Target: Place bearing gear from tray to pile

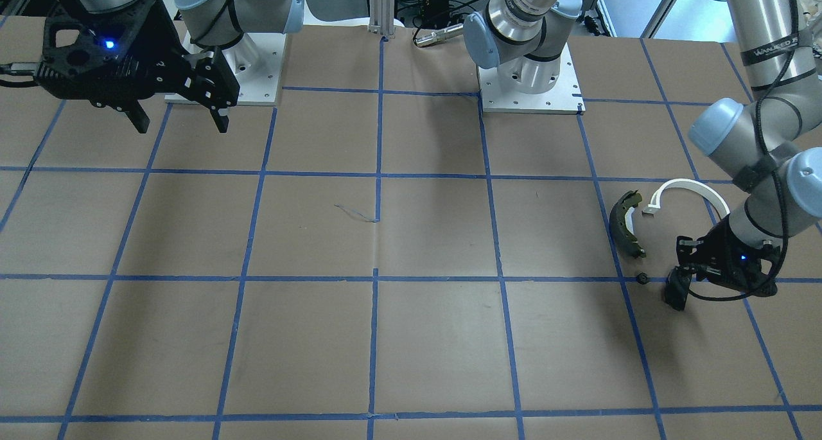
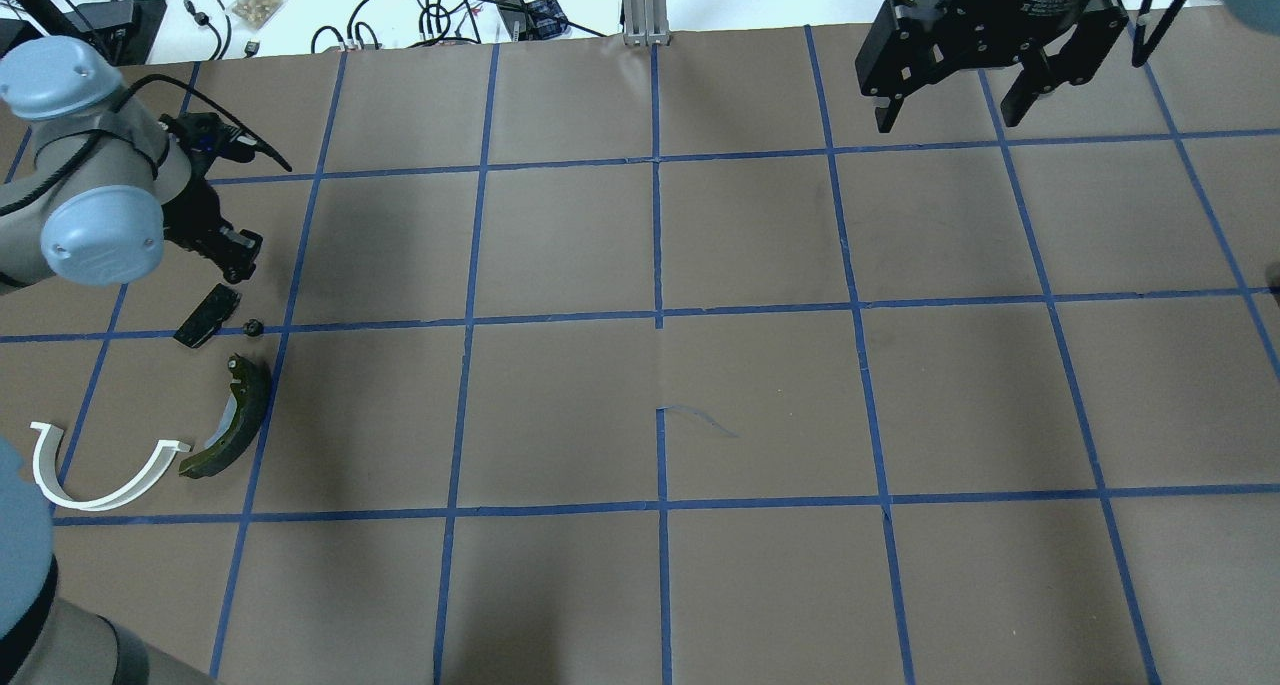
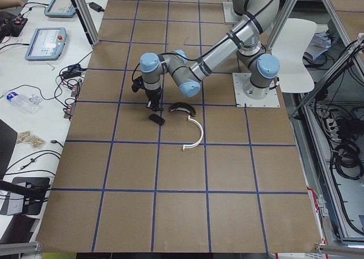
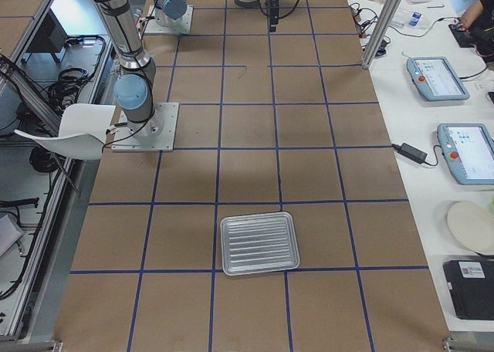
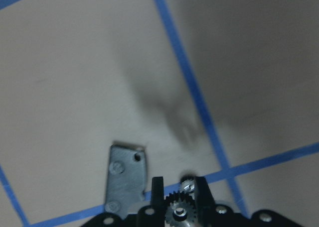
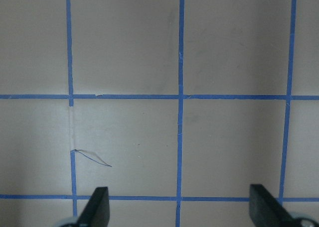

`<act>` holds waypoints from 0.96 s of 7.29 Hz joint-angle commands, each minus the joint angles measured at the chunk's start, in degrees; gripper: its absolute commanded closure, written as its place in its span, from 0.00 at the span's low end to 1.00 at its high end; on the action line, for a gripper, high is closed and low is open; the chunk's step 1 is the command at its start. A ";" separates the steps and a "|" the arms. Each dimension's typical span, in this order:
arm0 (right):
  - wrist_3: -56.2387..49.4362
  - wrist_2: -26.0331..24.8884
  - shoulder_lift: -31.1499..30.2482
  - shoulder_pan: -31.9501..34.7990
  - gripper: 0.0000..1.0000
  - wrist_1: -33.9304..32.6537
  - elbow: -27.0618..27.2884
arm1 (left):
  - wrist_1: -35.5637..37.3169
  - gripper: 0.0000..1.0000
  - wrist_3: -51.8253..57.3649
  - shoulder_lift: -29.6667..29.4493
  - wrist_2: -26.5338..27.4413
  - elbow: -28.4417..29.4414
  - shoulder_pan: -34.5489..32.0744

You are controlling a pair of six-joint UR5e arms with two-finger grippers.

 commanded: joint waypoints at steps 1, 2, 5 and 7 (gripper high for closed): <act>0.11 0.01 0.00 0.00 0.00 -0.03 0.20 | 0.58 0.82 1.43 0.59 -3.46 -5.92 3.74; 0.03 0.01 0.00 0.00 0.00 -0.21 0.20 | 3.11 0.81 1.25 1.73 -3.13 -8.58 3.05; 0.03 -0.25 0.00 0.00 0.00 -0.03 0.38 | 3.13 0.04 2.21 2.53 -3.30 -8.96 3.83; 0.11 -0.25 0.00 0.00 0.00 -0.03 0.38 | 2.09 0.00 2.03 4.36 -2.95 -8.17 2.79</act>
